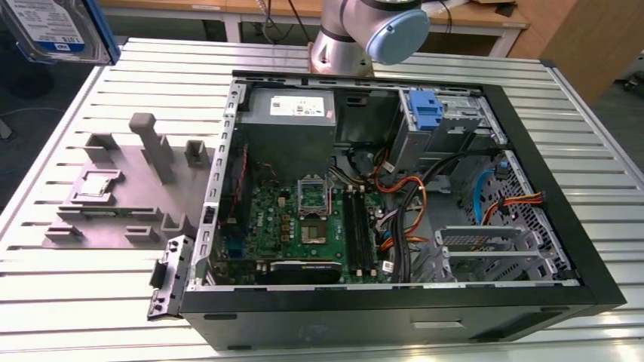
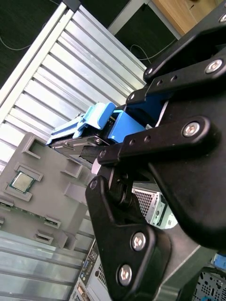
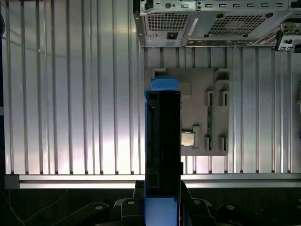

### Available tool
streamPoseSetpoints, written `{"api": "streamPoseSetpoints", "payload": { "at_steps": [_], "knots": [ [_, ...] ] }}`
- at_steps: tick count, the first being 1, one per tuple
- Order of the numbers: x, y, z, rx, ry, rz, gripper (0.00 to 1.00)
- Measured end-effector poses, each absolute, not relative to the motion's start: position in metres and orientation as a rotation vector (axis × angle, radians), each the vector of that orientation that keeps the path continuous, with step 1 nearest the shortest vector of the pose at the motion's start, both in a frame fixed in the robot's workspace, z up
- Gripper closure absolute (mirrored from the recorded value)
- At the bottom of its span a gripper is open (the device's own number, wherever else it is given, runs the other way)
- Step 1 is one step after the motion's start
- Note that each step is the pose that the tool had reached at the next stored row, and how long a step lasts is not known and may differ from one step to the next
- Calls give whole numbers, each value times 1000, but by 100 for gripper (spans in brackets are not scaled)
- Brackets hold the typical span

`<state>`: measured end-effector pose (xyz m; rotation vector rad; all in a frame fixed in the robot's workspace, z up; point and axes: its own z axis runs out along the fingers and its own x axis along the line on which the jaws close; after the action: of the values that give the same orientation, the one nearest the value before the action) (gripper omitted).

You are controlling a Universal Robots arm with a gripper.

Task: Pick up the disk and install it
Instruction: 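Pick up the disk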

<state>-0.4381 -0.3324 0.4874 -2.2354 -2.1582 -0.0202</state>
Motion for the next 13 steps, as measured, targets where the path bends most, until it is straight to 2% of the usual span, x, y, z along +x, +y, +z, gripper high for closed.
{"api": "streamPoseSetpoints", "payload": {
  "at_steps": [13],
  "knots": [
    [-433, -332, 488, -2235, -2158, -20, 63]
  ]
}}
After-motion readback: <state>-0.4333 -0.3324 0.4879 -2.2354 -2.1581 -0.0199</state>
